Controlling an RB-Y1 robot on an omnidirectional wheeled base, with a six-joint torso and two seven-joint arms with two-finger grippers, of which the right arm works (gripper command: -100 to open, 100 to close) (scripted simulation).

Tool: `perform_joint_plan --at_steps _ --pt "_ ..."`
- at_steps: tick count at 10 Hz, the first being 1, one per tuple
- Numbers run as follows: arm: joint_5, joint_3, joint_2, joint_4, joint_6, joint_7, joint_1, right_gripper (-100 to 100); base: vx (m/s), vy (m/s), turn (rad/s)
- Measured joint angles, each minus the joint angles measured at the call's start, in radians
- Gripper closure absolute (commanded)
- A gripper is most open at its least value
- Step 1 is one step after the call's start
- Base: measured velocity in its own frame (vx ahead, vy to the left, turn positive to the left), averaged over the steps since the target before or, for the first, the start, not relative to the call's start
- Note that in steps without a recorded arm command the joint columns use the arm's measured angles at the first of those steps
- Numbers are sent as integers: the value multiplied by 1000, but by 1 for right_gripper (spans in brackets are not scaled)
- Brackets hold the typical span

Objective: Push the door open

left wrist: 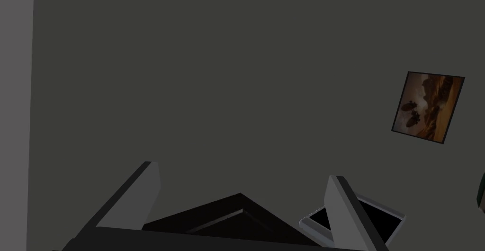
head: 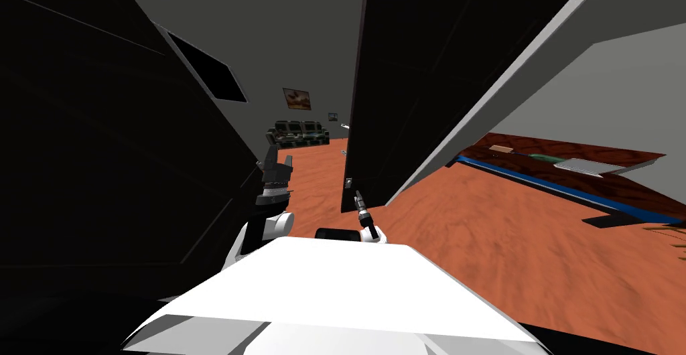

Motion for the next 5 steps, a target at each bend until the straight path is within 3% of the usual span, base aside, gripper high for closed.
perform_joint_plan --at_steps 1,2,5 --pt "0 2 4 -3 2 -1 1 -100 -112 5 -9" --pt "0 3 4 -3 2 -1 2 -100 77 18 21" --pt "-1 -2 1 0 -3 2 3 -100 173 55 19"
